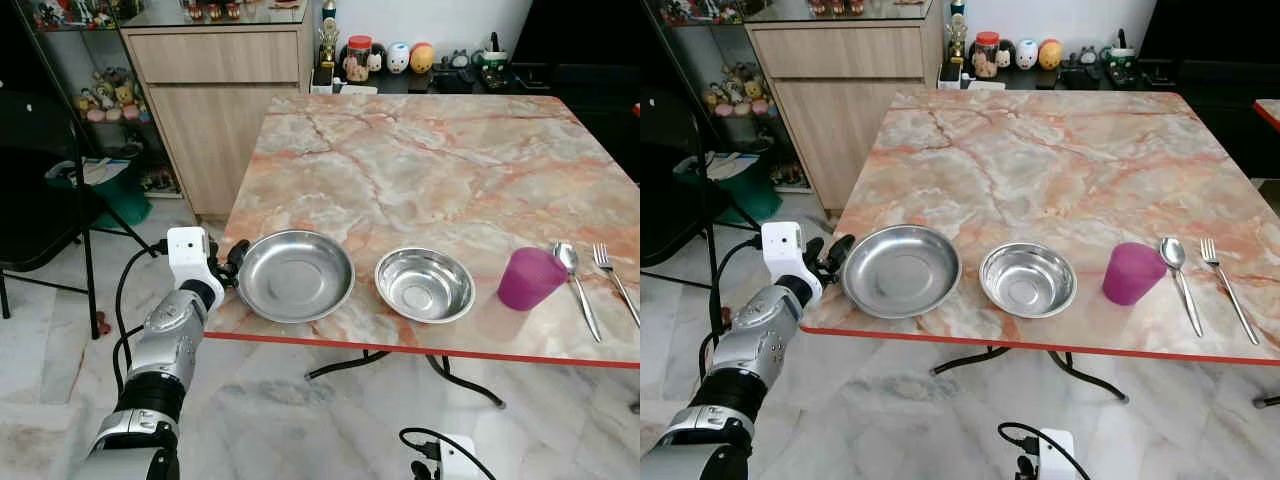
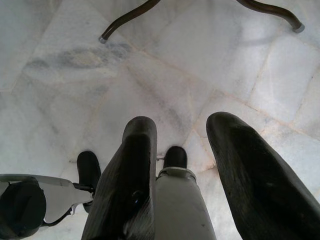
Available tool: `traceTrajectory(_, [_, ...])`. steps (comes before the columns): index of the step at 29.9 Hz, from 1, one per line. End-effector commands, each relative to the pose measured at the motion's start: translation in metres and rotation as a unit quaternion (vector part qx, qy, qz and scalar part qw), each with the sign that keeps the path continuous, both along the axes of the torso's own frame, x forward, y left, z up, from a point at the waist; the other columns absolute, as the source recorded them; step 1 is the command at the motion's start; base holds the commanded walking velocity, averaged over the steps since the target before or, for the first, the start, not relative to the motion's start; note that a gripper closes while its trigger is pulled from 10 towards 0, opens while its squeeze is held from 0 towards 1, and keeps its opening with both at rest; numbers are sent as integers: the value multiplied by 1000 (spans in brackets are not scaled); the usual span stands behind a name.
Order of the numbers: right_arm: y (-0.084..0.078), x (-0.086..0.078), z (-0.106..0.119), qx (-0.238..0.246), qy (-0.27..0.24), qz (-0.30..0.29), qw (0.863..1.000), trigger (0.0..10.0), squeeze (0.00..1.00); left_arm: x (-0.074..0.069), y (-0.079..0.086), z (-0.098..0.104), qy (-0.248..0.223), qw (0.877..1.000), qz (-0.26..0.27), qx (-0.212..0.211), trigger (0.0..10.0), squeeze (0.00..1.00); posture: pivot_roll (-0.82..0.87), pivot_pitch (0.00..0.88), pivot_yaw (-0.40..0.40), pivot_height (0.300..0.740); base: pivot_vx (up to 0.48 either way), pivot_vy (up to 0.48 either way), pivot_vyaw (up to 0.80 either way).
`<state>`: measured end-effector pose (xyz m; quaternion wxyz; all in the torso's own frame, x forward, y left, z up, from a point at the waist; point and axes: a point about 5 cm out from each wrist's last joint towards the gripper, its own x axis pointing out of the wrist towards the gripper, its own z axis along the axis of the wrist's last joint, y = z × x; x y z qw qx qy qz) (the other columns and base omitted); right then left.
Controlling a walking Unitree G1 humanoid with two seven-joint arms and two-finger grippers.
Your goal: Setting the table
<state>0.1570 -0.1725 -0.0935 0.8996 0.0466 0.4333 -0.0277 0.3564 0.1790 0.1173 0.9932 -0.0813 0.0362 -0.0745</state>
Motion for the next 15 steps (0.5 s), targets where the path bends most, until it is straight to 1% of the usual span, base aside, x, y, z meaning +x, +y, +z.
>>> traceTrajectory(1, [0, -1, -1, 4, 4, 1, 1000, 10000, 0, -1, 0, -8, 23, 1000, 2, 7, 10000, 0, 100, 0, 3, 740, 0, 0, 0])
traceTrajectory(3, [1, -1, -1, 5, 6, 2, 1000, 10000, 0, -2, 0, -12, 36, 999, 3, 8, 10000, 0, 100, 0, 3, 740, 0, 0, 0])
traceTrajectory(6, [1, -1, -1, 6, 7, 4, 1000, 10000, 0, -2, 1, -15, 44, 999, 12, -20, 10000, 0, 100, 0, 3, 740, 0, 0, 0])
traceTrajectory(10, [1, -1, -1, 7, 7, 5, 1000, 10000, 0, -2, 2, -15, 48, 999, 8, -14, 10000, 0, 102, 0, 1, 740, 0, 0, 0])
traceTrajectory(13, [1, -1, -1, 7, 8, 7, 1000, 10000, 0, -2, 1, -17, 57, 998, 5, -18, 10000, 0, 103, 0, 1, 740, 0, 0, 0])
traceTrajectory(14, [1, -1, -1, 7, 8, 8, 1000, 10000, 0, -2, 0, -18, 59, 998, 6, -28, 10000, 0, 103, 0, 1, 740, 0, 0, 0])
traceTrajectory(15, [1, -1, -1, 7, 8, 8, 1000, 10000, 0, -2, 0, -18, 59, 998, 6, -28, 10000, 0, 103, 0, 1, 740, 0, 0, 0])
